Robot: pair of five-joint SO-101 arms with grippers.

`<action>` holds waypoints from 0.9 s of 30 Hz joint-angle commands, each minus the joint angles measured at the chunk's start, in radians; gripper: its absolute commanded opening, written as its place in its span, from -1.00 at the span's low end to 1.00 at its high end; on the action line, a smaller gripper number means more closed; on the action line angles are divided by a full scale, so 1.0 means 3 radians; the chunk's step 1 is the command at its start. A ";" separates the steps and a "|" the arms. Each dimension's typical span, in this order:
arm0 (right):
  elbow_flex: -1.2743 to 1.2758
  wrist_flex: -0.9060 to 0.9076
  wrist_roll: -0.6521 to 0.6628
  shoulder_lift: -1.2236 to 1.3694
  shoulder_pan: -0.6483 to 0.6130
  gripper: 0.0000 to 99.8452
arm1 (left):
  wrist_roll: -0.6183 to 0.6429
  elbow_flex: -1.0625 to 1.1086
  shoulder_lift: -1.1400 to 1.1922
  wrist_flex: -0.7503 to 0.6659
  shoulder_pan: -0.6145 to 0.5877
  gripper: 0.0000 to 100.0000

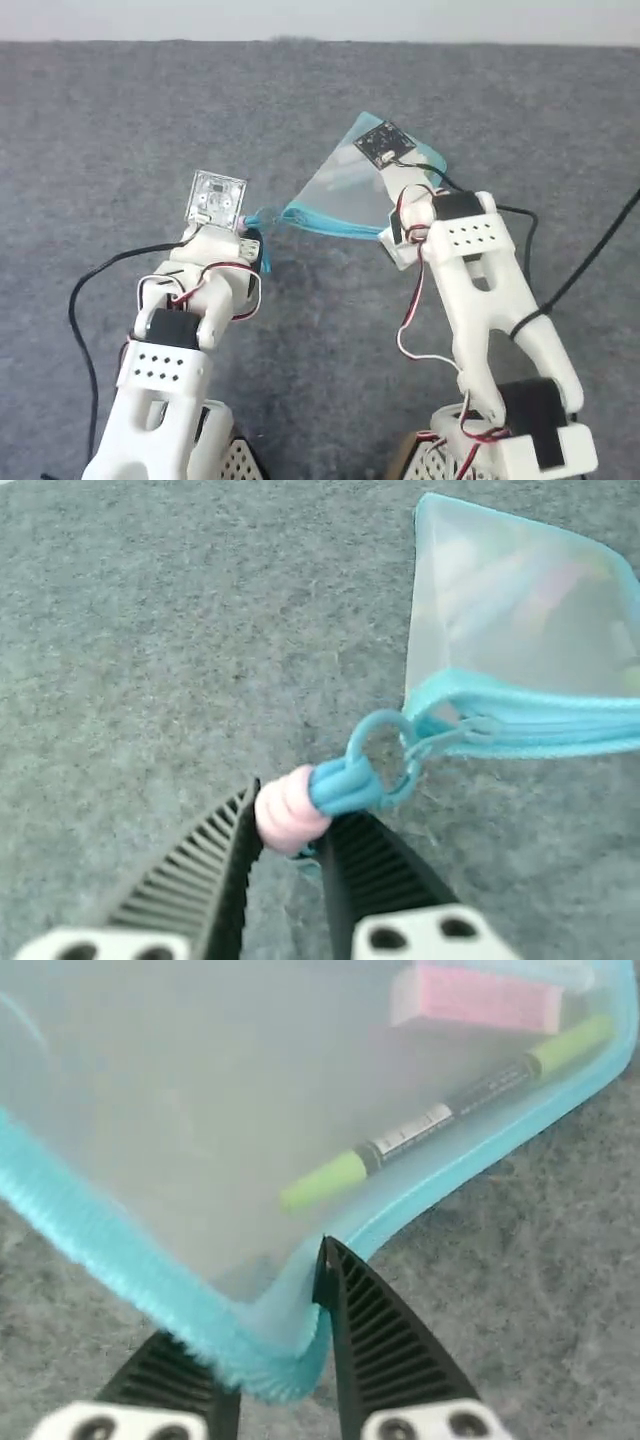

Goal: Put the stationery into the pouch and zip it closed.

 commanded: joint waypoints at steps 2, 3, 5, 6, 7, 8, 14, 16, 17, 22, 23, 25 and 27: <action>-0.0051 0.0038 -0.0271 0.0120 0.0238 -0.97 | 0.0066 -0.0084 -0.0061 -0.0133 -0.0107 -0.95; -0.0051 0.0090 -0.0302 0.0120 0.0207 -0.94 | 0.0066 -0.0084 -0.0061 -0.0133 -0.0107 -0.90; -0.0107 0.0263 -0.0378 0.0110 0.0151 -0.78 | 0.0066 -0.0084 -0.0061 -0.0128 -0.0107 -0.73; -0.0143 0.0366 -0.0394 0.0084 0.0115 -0.68 | 0.0066 -0.0084 -0.0061 -0.0128 -0.0102 -0.65; -0.0169 0.0453 -0.0394 0.0054 0.0074 -0.57 | 0.0061 -0.0084 -0.0061 -0.0123 -0.0102 -0.58; -0.0179 0.0519 -0.0394 0.0018 0.0033 -0.47 | 0.0056 -0.0079 -0.0061 -0.0123 -0.0102 -0.55; -0.0143 0.0698 -0.0414 -0.0294 -0.0233 -0.25 | -0.0072 -0.0023 -0.0061 -0.0118 0.0020 -0.54; -0.0138 0.0770 -0.0425 -0.0396 -0.0284 -0.25 | -0.0087 0.0013 -0.0066 -0.0118 0.0123 -0.54; -0.0138 0.0795 -0.0465 -0.0442 -0.0294 -0.25 | -0.0087 0.0013 -0.0061 -0.0118 0.0148 -0.54; -0.0066 0.0785 -0.0563 -0.0678 -0.0299 -0.25 | -0.0072 0.0023 -0.0061 -0.0133 0.0159 -0.54; -0.0020 0.0770 -0.0563 -0.0729 -0.0315 -0.25 | -0.0066 0.0023 -0.0061 -0.0133 0.0159 -0.54; 0.0082 0.0683 -0.0568 -0.0841 -0.0355 -0.25 | 0.0005 0.0023 -0.0072 -0.0138 0.0159 -0.54; 0.0179 0.0606 -0.0568 -0.0964 -0.0381 -0.25 | 0.0102 0.0023 -0.0082 -0.0138 0.0153 -0.54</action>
